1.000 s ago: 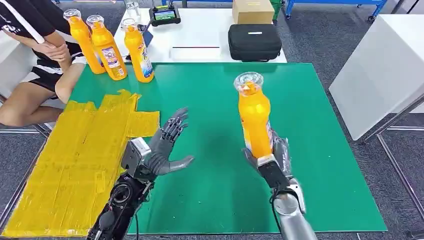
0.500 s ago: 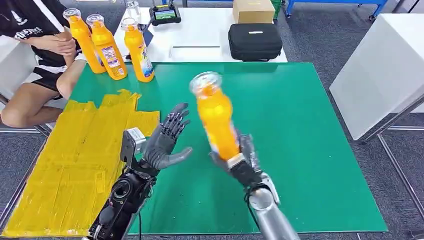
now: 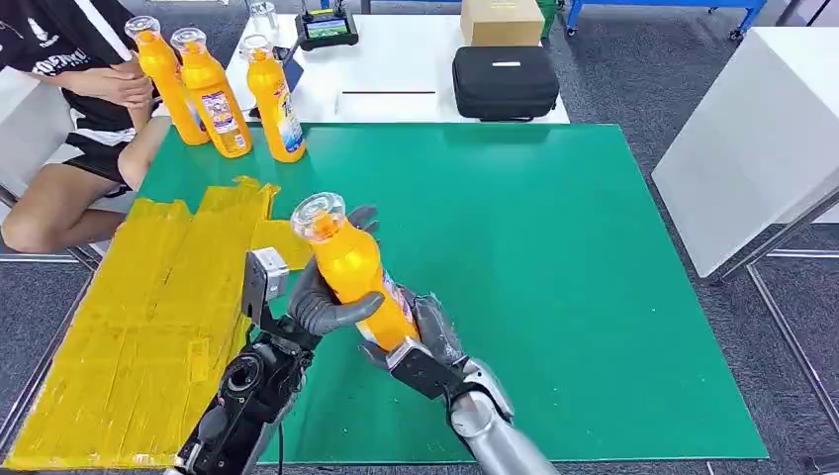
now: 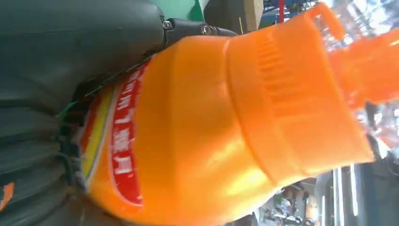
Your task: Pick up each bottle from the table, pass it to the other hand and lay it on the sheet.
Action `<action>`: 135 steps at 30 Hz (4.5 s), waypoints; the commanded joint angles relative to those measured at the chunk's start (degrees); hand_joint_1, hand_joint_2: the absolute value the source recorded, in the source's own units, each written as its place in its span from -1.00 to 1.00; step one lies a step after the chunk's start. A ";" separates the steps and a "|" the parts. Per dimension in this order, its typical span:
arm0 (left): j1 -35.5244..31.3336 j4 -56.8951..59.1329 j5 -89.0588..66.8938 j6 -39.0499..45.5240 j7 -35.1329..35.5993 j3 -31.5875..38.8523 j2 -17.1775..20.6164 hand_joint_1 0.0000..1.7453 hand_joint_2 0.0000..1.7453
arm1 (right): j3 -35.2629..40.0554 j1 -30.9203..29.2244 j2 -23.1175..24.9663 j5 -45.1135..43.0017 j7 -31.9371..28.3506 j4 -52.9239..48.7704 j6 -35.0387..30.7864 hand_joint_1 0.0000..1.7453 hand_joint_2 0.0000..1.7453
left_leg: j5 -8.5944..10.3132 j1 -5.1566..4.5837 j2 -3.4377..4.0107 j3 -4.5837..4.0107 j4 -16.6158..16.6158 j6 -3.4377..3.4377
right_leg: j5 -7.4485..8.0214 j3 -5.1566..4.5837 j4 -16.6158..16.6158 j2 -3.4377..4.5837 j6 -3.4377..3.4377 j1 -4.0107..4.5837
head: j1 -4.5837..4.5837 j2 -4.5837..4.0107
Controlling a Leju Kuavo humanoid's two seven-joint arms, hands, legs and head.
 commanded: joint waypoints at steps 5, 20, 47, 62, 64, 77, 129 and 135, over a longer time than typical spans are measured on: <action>-2.74 4.88 1.43 1.34 0.30 -0.80 1.37 -1.00 1.00 | 7.28 -4.09 0.73 -0.06 -1.08 11.80 -1.92 1.00 1.00 | -0.09 0.07 0.03 0.31 -0.06 -0.25 | -0.10 0.30 -0.05 -0.10 -0.02 0.06 | 0.02 0.00; -0.62 7.36 3.70 4.21 -1.95 -0.33 2.01 1.00 1.00 | 5.61 -0.46 -2.59 -7.86 -0.56 4.48 -1.69 1.00 1.00 | -0.03 0.03 -0.03 0.12 -0.05 -0.13 | -0.04 0.13 -0.05 -0.09 0.01 0.02 | 0.02 0.00; -5.05 16.27 -44.78 46.20 1.76 2.56 3.63 1.00 1.00 | -1.82 4.95 -8.52 -17.13 -0.02 -7.68 0.18 -1.00 1.00 | 0.00 0.02 -0.09 0.10 -0.05 -0.14 | -0.02 0.12 -0.06 -0.16 0.00 0.02 | 0.02 0.00; -10.53 19.09 -97.12 52.35 39.16 -6.36 14.95 1.00 1.00 | -6.28 8.72 -6.40 -19.78 2.57 -13.36 1.23 -1.00 1.00 | -0.07 0.09 -0.04 0.14 0.04 -0.27 | -0.13 0.15 0.05 -0.26 -0.02 0.08 | 0.20 0.00; -15.31 25.69 -97.12 49.50 48.83 -19.30 17.05 1.00 1.00 | -7.20 10.20 -6.73 -20.61 4.40 -16.19 2.35 -1.00 1.00 | 0.00 0.09 -0.33 0.07 0.06 -0.32 | -0.16 0.15 0.12 -0.55 -0.05 0.07 | 0.18 0.00; -23.50 40.28 -97.12 45.49 54.60 -33.41 17.43 1.00 1.00 | -9.56 11.24 -5.99 -20.52 4.88 -17.93 3.54 -1.00 1.00 | 0.08 0.05 -0.23 0.13 -0.02 -0.32 | -0.11 0.17 0.06 -0.39 -0.01 0.02 | 0.17 0.00; -19.11 61.36 -97.12 25.17 55.21 -40.84 14.20 -1.00 1.00 | -11.99 13.66 -3.95 -16.13 7.07 -20.15 6.75 -1.00 1.00 | -1.34 0.63 0.80 0.94 -0.43 -1.08 | 0.21 0.70 0.43 0.77 -1.50 0.53 | 0.17 0.00; -18.22 61.12 -96.65 26.81 53.85 -35.35 13.75 -1.00 1.00 | -11.53 13.39 -4.08 -15.69 7.40 -19.58 6.99 -1.00 1.00 | -0.14 0.60 0.43 1.18 -0.77 -1.29 | 0.12 0.94 0.43 0.67 -1.58 0.57 | 0.17 0.00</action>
